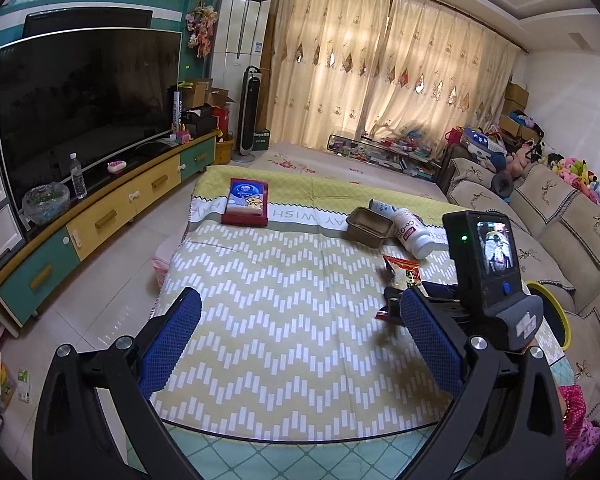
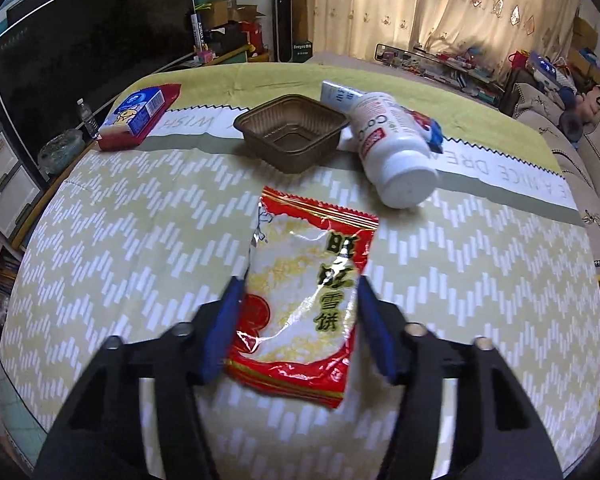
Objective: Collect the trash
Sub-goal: 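Grasp the red snack wrapper with the right gripper, then carry the red wrapper over the bin and open the right gripper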
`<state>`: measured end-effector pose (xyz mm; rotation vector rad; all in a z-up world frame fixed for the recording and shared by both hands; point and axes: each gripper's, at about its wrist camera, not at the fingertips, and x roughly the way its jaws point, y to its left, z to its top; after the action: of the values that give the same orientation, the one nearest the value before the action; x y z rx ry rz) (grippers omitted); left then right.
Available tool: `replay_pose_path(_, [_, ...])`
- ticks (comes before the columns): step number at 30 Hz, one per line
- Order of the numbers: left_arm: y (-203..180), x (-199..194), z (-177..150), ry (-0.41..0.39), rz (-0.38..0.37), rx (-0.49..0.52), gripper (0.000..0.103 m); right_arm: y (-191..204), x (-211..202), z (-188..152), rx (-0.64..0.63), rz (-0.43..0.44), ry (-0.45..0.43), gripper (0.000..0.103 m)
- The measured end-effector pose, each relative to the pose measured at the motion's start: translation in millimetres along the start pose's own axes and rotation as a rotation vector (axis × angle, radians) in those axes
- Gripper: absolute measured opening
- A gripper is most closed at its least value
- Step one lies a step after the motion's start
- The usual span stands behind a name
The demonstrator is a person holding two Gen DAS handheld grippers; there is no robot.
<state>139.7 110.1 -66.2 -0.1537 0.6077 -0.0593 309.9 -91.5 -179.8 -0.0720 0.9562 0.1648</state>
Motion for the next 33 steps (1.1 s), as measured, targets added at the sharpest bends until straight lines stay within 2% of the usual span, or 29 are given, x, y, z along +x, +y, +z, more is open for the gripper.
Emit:
replay_pose_path(7, [-10, 7, -2, 0.015, -0.012, 0.018, 0.098, -27, -23, -17, 0.043, 0.085, -0.024, 0.028])
replay_pose_path(12, [-19, 12, 0, 0.024, -0.021, 0.031, 0.098, -58, -44, -28, 0.089, 0.119, -0.06, 0.028])
replay_pose_path(18, [-37, 22, 2, 0.045, -0.041, 0.054, 0.098, -107, -78, -39, 0.145, 0.103, -0.119, 0.028])
replay_pose_path(22, [-57, 29, 4, 0.05, -0.062, 0.079, 0.098, -149, -94, -43, 0.201, 0.054, -0.159, 0.029])
replay_pose_path(26, [-79, 39, 7, 0.061, -0.078, 0.109, 0.098, -211, -108, -55, 0.282, -0.037, -0.186, 0.03])
replay_pose_path(33, [-125, 63, 9, 0.095, -0.113, 0.158, 0.098, -319, -107, -84, 0.425, -0.201, -0.165, 0.034])
